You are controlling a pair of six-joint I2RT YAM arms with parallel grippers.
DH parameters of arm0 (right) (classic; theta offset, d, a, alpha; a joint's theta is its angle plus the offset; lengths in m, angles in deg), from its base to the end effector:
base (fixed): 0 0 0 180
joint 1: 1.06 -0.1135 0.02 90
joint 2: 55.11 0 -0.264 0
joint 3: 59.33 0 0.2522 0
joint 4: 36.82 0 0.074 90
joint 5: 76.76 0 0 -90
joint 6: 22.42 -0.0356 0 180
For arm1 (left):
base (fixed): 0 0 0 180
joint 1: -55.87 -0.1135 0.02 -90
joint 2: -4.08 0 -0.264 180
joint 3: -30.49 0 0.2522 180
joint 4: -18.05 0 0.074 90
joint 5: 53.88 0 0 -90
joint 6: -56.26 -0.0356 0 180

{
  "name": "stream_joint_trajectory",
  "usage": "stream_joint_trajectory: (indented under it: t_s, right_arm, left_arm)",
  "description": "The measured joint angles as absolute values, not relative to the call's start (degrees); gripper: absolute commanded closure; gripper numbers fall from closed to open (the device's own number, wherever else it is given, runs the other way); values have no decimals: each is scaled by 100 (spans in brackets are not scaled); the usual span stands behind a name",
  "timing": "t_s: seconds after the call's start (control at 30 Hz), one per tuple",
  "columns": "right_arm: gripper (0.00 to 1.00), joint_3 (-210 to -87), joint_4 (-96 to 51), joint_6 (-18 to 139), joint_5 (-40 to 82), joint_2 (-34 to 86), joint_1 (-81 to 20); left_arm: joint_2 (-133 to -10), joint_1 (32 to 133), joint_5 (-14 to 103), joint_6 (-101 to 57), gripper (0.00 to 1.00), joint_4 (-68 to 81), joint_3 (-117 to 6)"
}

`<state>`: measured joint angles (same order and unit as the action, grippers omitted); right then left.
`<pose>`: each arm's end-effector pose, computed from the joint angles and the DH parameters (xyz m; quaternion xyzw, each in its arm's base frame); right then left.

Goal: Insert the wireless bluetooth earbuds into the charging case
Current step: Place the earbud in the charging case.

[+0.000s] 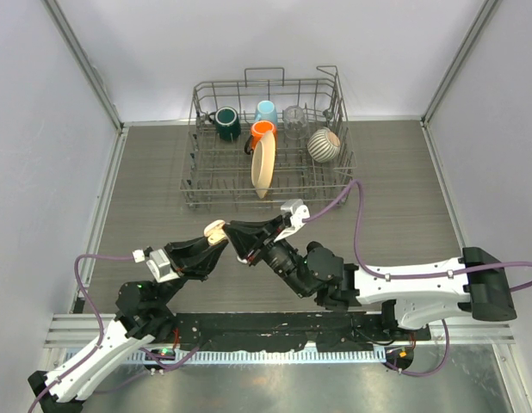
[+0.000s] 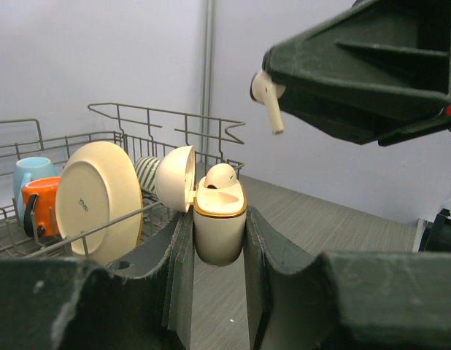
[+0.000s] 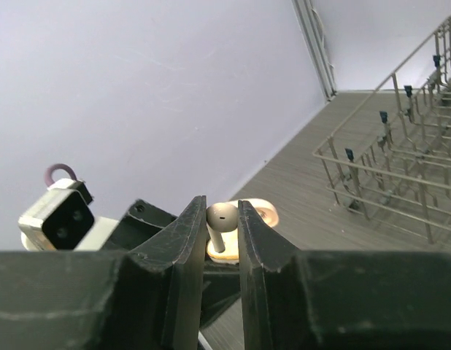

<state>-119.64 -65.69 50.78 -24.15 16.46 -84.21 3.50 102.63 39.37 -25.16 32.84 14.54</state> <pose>0.0550 0.2768 0.3457 -0.0896 0.6097 0.4636 0.6366 0.0629 -0.0698 0.2381 0.1863 0.4631 -0.4149 0.7607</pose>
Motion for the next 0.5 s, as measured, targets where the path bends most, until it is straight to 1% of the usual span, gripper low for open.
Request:
stream_joint_trajectory:
  t_s: [0.5]
  right_arm:
    - [99, -12331, -6757, 5275, -2174, 2293, -8421]
  left_arm:
    - [350, 10263, 3967, -2516, 100, 3311, 1454]
